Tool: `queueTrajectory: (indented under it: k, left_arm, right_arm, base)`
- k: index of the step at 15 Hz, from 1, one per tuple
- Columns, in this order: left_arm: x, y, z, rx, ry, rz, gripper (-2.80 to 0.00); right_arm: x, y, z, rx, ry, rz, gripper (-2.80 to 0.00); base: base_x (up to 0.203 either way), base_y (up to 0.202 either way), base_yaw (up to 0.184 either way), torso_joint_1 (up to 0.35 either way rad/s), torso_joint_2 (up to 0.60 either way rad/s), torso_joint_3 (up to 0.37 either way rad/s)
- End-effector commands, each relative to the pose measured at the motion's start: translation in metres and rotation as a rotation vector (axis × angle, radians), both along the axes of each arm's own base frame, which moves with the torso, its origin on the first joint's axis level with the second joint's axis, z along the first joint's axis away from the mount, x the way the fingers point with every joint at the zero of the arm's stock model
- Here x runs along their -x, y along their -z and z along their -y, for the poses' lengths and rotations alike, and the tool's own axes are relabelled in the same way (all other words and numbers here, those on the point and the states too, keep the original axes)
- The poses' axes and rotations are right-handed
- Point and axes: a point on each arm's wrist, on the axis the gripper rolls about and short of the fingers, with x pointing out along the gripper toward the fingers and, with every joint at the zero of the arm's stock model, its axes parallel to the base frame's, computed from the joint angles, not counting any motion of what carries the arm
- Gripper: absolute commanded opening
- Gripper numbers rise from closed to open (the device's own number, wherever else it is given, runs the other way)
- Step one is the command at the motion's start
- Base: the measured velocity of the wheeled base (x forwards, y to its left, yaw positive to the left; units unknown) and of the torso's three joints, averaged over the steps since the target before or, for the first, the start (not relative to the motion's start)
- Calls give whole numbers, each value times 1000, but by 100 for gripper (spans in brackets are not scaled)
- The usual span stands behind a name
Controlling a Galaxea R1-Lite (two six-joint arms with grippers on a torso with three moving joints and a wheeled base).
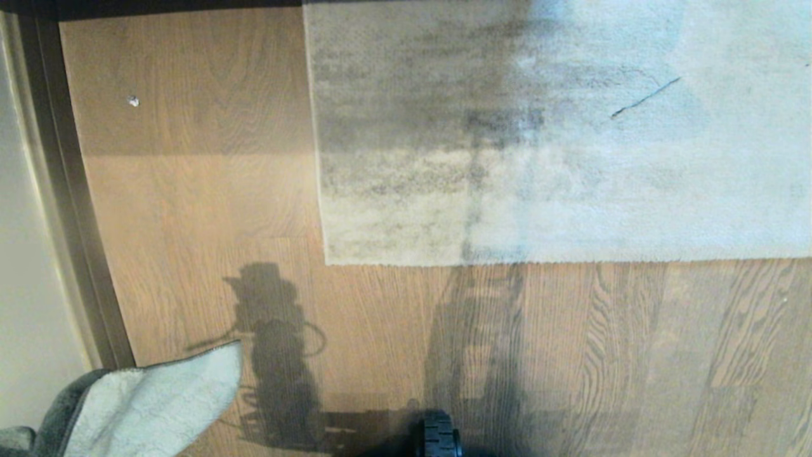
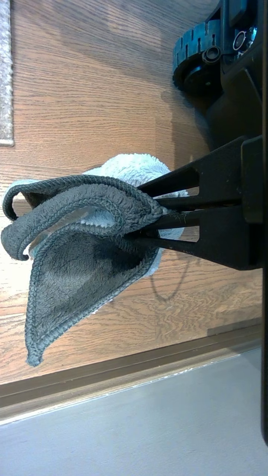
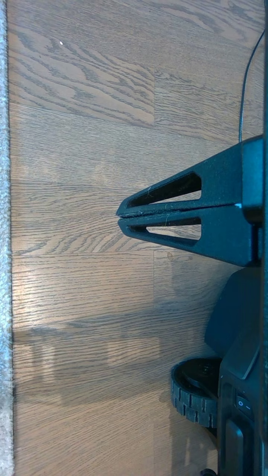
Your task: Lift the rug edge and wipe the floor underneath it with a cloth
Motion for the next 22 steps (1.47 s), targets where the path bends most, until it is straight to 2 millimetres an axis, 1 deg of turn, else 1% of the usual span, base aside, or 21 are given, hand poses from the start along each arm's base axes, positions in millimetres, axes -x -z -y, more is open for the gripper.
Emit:
queueTrajectory:
  k: [1, 10, 22]
  left_arm:
    - [0, 0, 0, 0, 0, 1, -280]
    - [0, 0, 0, 2, 0, 1, -280]
    - [0, 0, 0, 0, 0, 1, -280]
  right_arm:
    - [0, 0, 0, 0, 0, -1, -280]
    - [0, 0, 0, 0, 0, -1, -280]
    - [0, 0, 0, 0, 0, -1, -280]
  base:
    - [0, 0, 0, 0, 0, 0]
    - [0, 0, 0, 0, 2, 18]
    - [0, 0, 0, 3, 3, 196]
